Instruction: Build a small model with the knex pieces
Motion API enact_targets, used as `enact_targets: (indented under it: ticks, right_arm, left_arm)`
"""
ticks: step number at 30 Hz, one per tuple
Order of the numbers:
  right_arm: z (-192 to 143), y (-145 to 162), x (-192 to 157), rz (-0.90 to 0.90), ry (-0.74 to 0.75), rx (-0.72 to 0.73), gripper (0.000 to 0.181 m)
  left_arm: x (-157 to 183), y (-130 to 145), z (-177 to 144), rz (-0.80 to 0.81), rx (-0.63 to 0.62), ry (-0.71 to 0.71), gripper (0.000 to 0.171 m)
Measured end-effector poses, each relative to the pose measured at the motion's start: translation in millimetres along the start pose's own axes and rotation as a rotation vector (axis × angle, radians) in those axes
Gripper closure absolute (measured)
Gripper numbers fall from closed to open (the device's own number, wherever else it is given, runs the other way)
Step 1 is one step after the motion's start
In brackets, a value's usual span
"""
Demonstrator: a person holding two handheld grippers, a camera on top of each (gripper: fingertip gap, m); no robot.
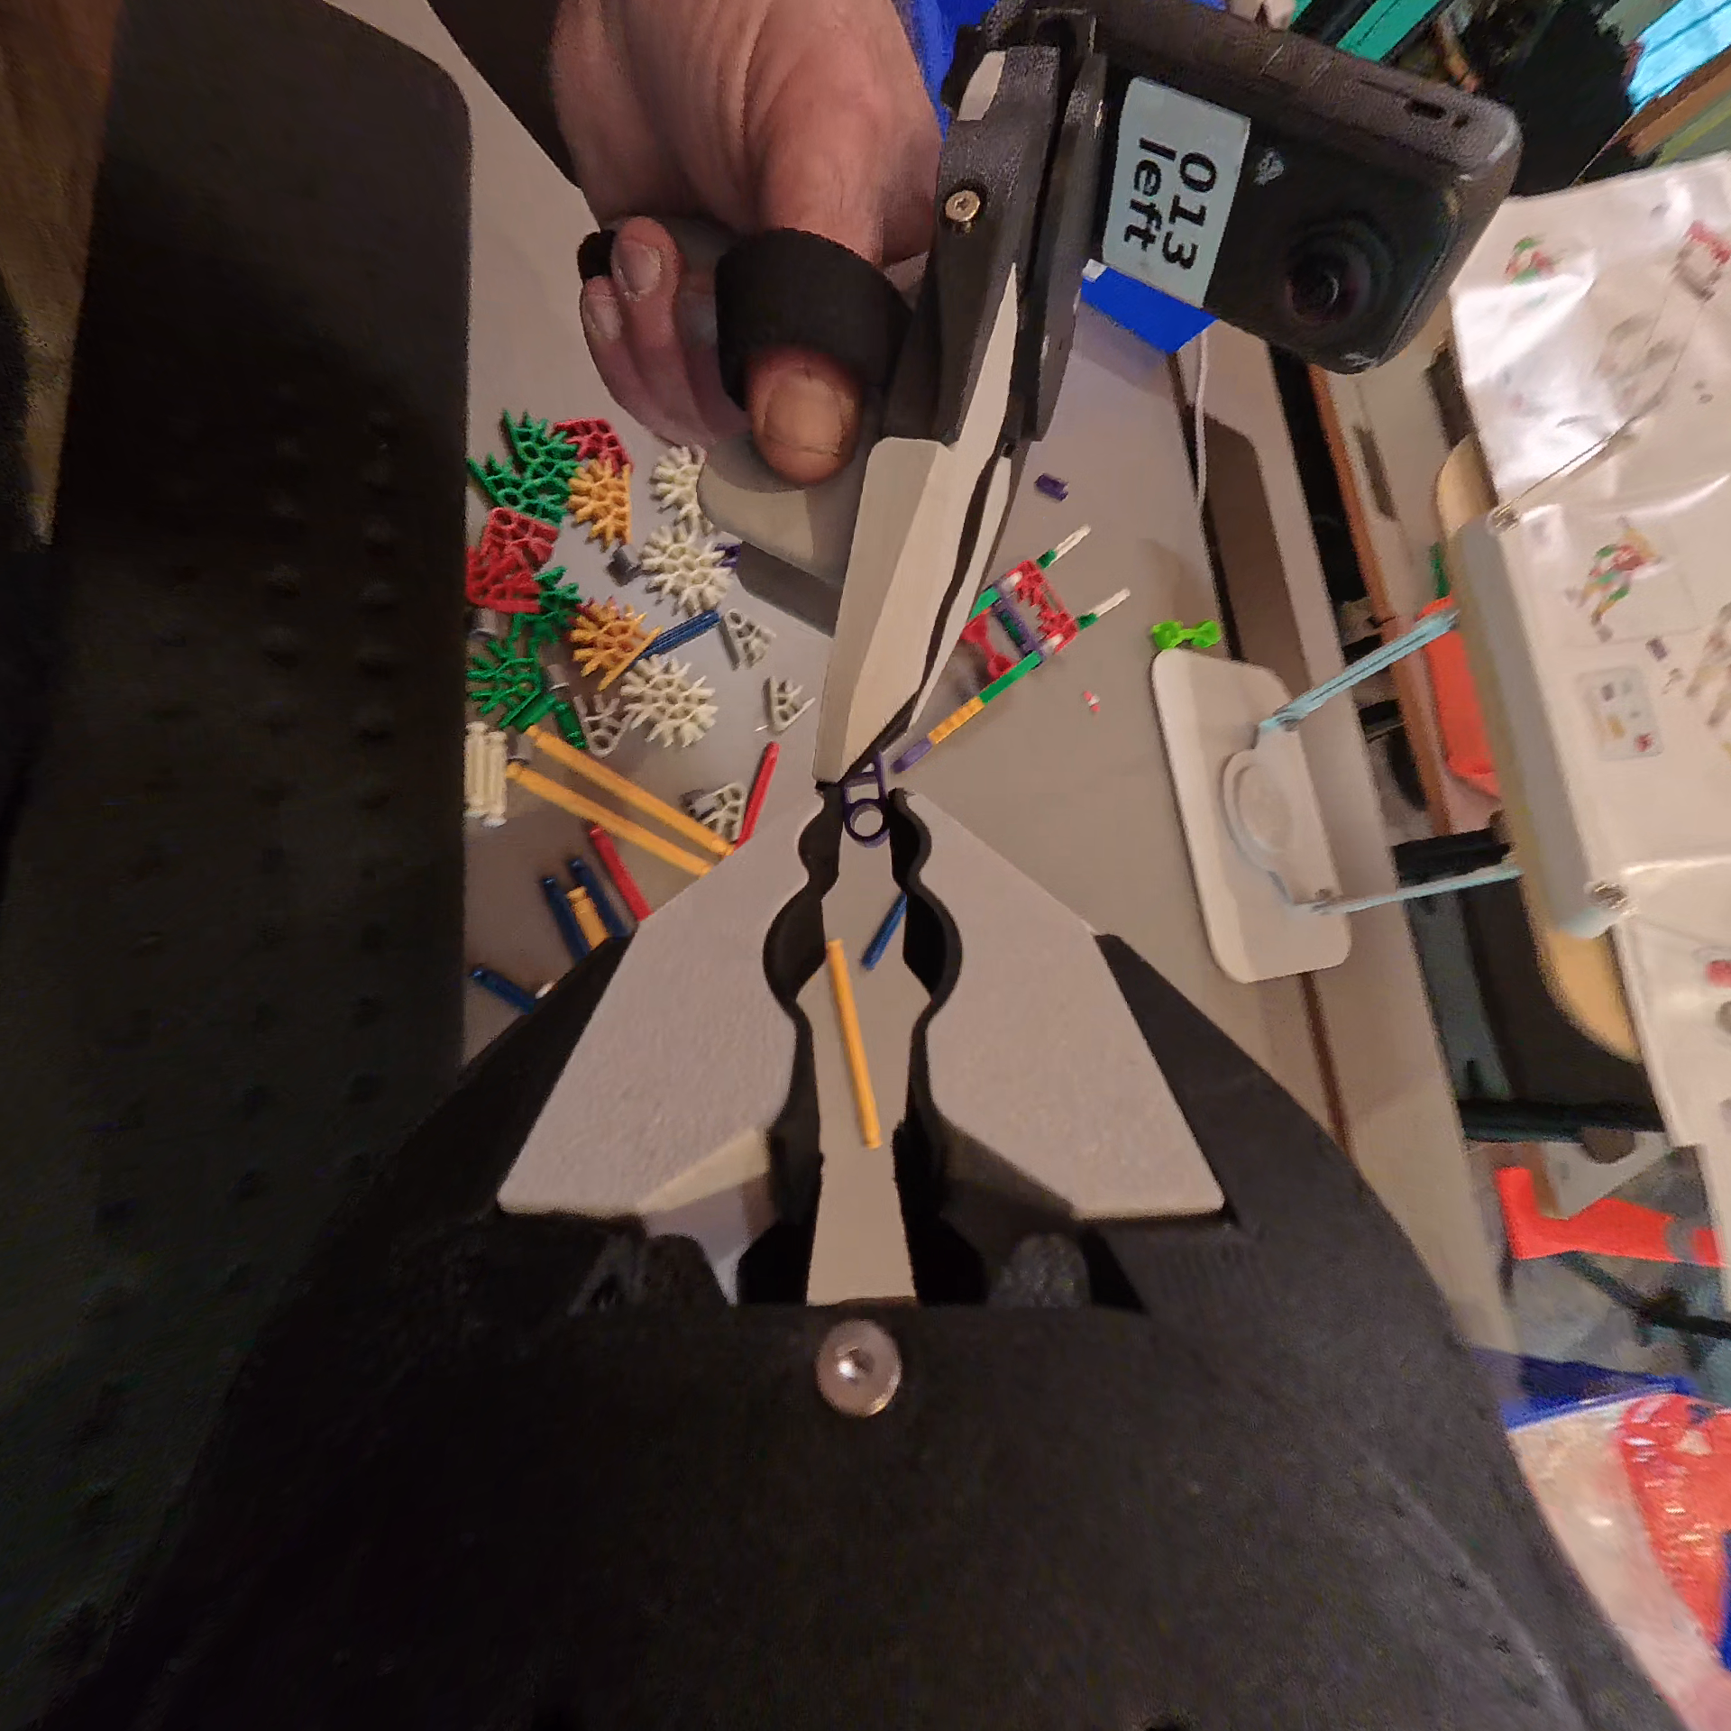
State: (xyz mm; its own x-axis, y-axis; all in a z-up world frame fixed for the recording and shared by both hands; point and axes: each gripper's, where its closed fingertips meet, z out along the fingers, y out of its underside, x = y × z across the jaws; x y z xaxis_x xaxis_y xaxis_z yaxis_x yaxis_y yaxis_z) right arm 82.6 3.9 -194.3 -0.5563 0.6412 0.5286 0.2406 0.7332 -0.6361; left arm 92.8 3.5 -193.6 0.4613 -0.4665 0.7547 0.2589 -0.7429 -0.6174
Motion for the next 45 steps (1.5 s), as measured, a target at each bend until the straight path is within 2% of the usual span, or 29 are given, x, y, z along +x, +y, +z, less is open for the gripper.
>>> enact_targets:
  ticks: [4,7,8,13,17,21,28,33,36,40,45]
  right_arm:
    - [-11.5,19.5,-13.4,0.168,-0.056,0.022,0.175]
    - [-19.0,49.5,-3.3,0.278,-0.054,0.001,0.175]
    - [-19.5,64.4,1.9,0.306,-0.057,-0.024,0.175]
    - [-2.3,138.2,13.9,0.330,-0.158,-0.167,0.175]
    - [22.3,177.4,7.8,0.326,-0.290,-0.218,0.175]
    - [34.1,187.8,3.4,0.290,-0.377,-0.233,0.175]
    - [40.7,188.9,-1.1,0.256,-0.460,-0.222,0.175]
    - [42.9,190.8,-0.6,0.237,-0.473,-0.230,0.175]
    - [41.5,187.7,6.9,0.250,-0.453,-0.210,0.175]
    - [45.0,194.6,9.1,0.260,-0.450,-0.224,0.175]
    - [48.1,196.8,8.5,0.265,-0.459,-0.223,0.175]
  left_arm:
    - [-1.8,7.9,24.0,-0.045,-0.010,0.072,0.169]
    - [-14.1,-0.1,37.4,-0.036,0.036,0.057,0.162]
    - [-24.4,-3.6,39.2,-0.018,0.047,0.019,0.156]
    - [-93.4,-5.9,53.1,0.213,-0.058,-0.309,0.168]
    - [-134.0,1.5,65.4,0.463,-0.264,-0.540,0.168]
    - [-155.9,8.4,69.4,0.587,-0.394,-0.636,0.167]
    - [-167.0,19.1,71.1,0.570,-0.477,-0.616,0.171]
    - [-165.8,18.5,72.3,0.561,-0.478,-0.585,0.171]
    - [-161.1,8.8,71.2,0.568,-0.428,-0.574,0.171]
    - [-171.6,4.5,68.3,0.568,-0.448,-0.616,0.164]
    - [-174.7,1.2,70.5,0.555,-0.441,-0.612,0.171]
